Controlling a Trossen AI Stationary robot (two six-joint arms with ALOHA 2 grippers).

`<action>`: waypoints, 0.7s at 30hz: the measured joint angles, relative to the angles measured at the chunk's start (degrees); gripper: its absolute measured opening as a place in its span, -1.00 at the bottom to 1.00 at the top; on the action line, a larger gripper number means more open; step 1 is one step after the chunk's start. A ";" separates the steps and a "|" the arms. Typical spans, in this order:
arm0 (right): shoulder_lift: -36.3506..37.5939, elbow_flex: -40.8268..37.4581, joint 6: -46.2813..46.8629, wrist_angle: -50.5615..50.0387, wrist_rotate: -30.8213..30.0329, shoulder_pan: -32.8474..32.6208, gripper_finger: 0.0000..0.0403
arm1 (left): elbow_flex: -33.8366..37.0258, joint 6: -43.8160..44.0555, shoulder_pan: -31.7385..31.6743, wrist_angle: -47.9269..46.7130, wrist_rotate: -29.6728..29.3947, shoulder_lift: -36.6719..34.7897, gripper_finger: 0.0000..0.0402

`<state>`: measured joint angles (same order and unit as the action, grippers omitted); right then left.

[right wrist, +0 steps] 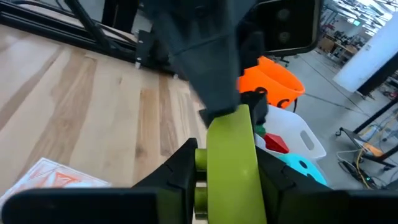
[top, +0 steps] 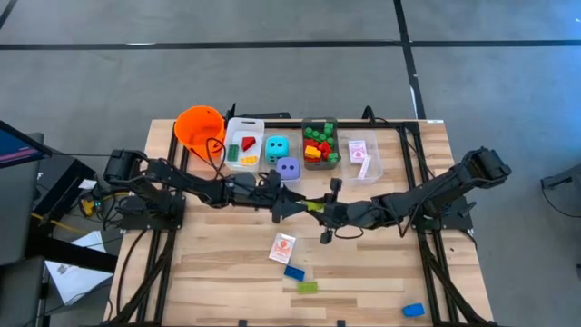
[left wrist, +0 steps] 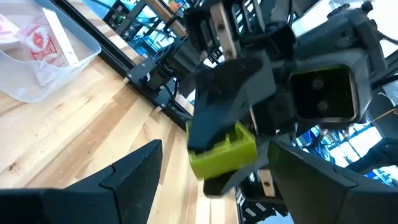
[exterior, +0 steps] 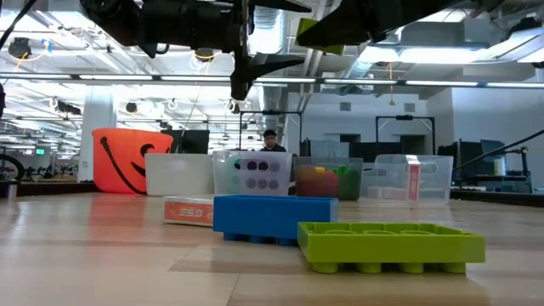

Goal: Pick & Place Toys
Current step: Put the small top light green game piece into the white bin

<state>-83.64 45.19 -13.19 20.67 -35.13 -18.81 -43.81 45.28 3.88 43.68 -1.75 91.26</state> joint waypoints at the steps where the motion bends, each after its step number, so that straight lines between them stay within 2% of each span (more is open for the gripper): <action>1: 0.00 0.00 0.08 0.02 -0.01 0.07 -0.54 | 0.00 0.00 0.02 -0.05 -0.01 0.22 0.42; 21: -0.04 -0.02 0.13 -0.50 0.65 0.09 -0.54 | 0.04 0.02 -0.04 3.68 -3.43 2.62 0.42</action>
<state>-83.68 45.17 -13.06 20.16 -34.48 -18.72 -43.77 45.30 3.84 47.36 -5.18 93.89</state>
